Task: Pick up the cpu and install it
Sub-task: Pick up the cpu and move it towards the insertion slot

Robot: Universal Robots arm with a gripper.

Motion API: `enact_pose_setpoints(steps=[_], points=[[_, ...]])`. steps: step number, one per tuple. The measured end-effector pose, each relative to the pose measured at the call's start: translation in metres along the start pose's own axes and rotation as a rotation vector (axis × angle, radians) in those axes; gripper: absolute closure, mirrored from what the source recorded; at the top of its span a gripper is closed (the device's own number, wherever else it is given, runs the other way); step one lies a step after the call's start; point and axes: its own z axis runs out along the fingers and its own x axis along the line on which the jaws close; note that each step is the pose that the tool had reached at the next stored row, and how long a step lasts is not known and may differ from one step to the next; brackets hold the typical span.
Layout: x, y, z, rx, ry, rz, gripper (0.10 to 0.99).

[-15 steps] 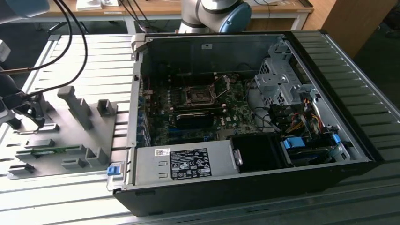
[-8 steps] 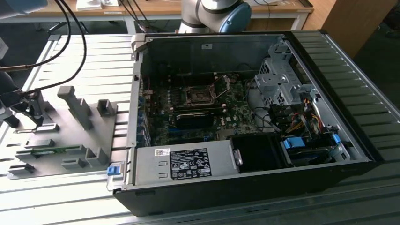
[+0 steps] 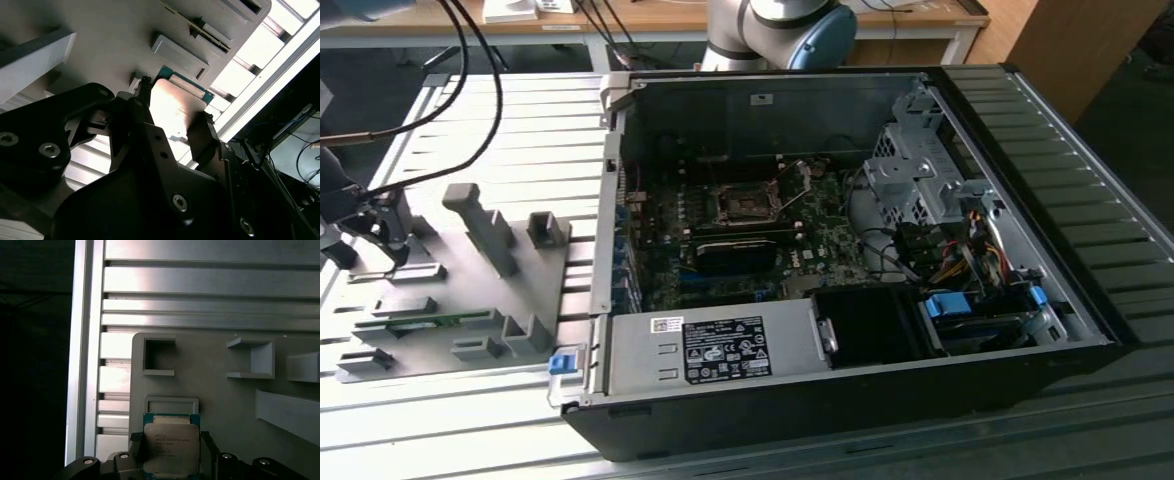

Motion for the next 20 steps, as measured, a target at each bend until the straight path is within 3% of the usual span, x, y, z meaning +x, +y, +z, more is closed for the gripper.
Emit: enact_pose_setpoints(steps=[20], points=[[0.0003, 0.0009, -0.0135, 0.000, 0.0000, 0.000, 0.545]])
